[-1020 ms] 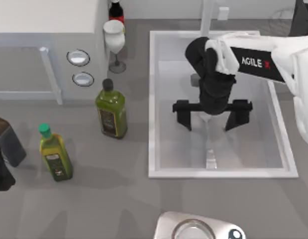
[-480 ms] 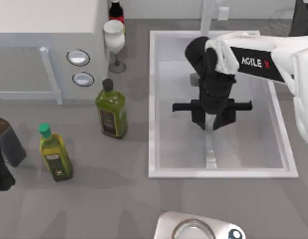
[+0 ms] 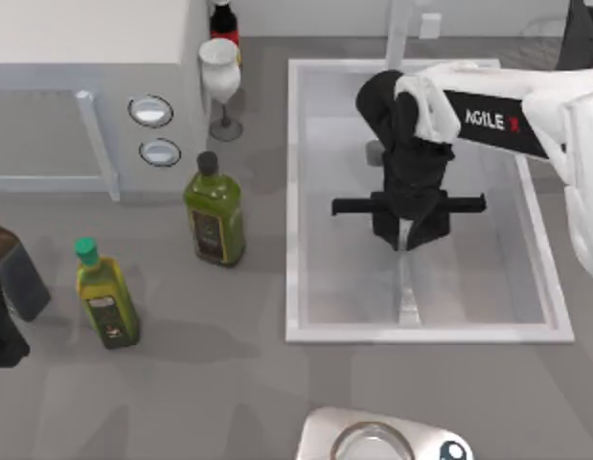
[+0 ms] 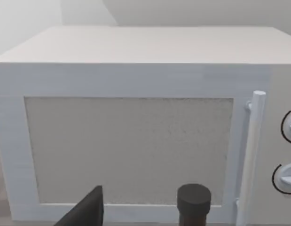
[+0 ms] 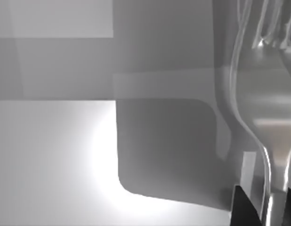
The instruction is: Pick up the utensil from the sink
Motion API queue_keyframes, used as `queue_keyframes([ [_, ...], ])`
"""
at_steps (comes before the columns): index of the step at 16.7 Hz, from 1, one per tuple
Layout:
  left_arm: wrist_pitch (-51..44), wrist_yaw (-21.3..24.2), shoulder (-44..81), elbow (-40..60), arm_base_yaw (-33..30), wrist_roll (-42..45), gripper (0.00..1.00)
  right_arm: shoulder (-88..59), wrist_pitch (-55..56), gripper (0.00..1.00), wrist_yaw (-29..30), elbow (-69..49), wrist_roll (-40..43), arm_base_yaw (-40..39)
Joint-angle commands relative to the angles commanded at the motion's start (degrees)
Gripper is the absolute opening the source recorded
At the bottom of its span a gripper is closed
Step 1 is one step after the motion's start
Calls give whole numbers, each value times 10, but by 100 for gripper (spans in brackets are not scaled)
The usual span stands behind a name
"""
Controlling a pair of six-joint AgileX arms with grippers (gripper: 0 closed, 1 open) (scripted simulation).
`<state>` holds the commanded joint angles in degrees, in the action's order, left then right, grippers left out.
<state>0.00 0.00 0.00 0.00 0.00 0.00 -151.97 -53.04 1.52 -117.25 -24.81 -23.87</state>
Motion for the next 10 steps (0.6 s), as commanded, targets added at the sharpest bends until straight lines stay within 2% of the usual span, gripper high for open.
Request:
queue_keyframes([
  [4,0,0,0,0,0,0,100,6,-42,0,0,-38,0,0],
  [10,0,0,0,0,0,0,100,41,-228,0,-1,-176,0,0],
])
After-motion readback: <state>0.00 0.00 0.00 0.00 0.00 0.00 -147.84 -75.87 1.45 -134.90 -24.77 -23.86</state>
